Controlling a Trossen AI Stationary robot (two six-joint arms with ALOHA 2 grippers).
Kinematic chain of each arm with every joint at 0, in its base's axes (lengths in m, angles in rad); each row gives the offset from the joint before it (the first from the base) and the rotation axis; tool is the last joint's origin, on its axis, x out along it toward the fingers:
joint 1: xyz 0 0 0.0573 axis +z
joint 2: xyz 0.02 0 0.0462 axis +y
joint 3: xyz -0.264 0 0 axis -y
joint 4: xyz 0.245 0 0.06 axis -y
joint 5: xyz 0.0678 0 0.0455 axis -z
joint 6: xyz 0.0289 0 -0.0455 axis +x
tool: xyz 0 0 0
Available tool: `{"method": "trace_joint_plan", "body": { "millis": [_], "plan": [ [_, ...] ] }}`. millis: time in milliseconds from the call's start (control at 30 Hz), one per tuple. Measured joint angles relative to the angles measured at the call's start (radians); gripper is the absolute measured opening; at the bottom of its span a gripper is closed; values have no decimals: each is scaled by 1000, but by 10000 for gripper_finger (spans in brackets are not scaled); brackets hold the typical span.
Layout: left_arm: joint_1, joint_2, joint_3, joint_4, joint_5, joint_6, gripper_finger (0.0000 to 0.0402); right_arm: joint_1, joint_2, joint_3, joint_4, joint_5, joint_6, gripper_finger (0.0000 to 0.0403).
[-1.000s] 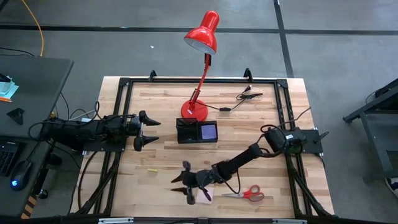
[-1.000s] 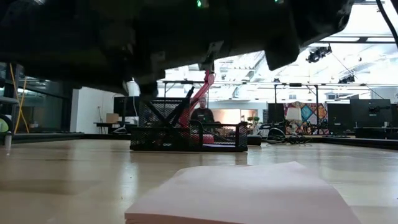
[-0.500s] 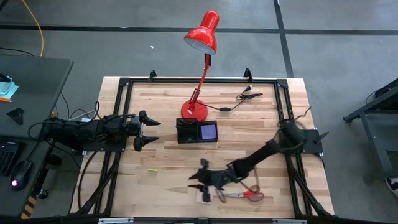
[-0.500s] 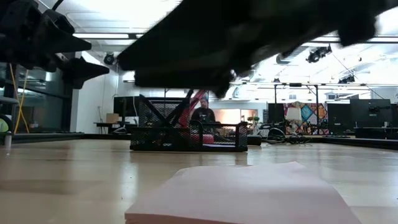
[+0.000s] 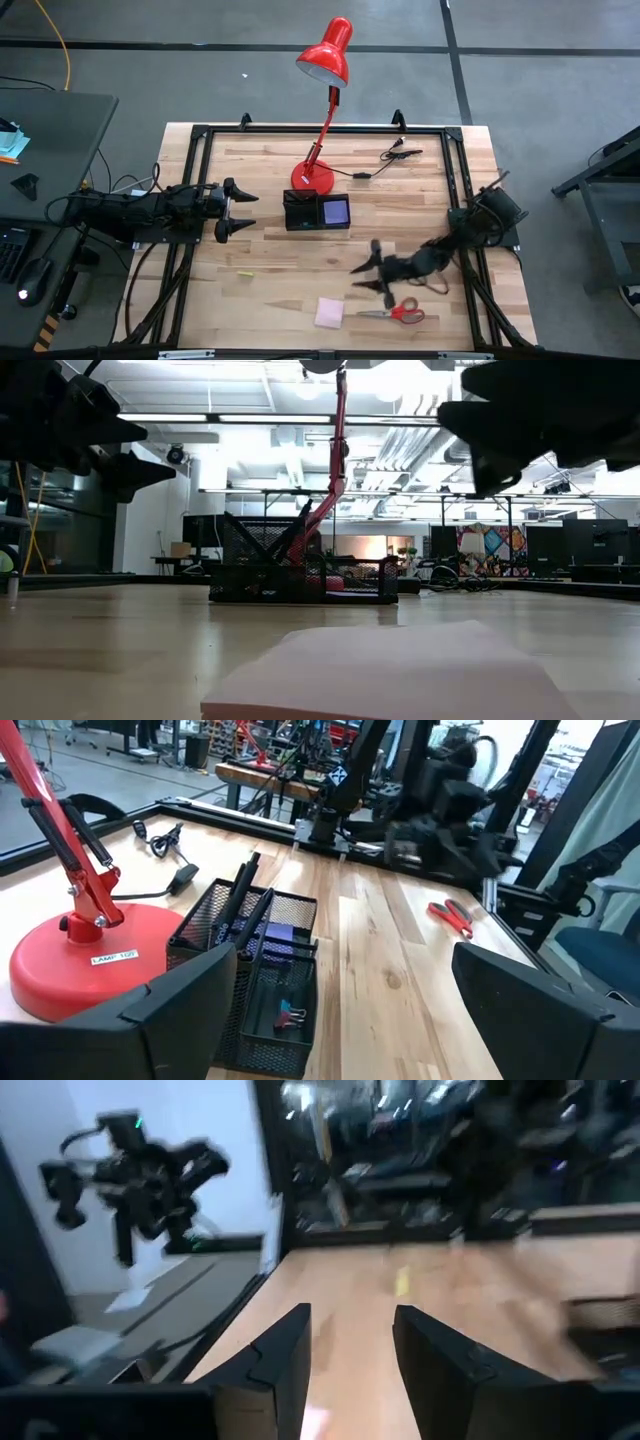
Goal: Pick and place office supplies into organizer
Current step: Put the green eraser into the black desk organizer
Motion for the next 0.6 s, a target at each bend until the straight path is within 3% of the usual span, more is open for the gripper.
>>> {"method": "trace_joint_plan", "body": {
  "millis": [300,600],
  "plan": [
    [0,0,0,-1,0,0,358,-5,-199,-248,37,-31,-18,134],
    [0,0,0,0,0,0,358,-6,-488,-422,-190,25,38,134]
  ]
}}
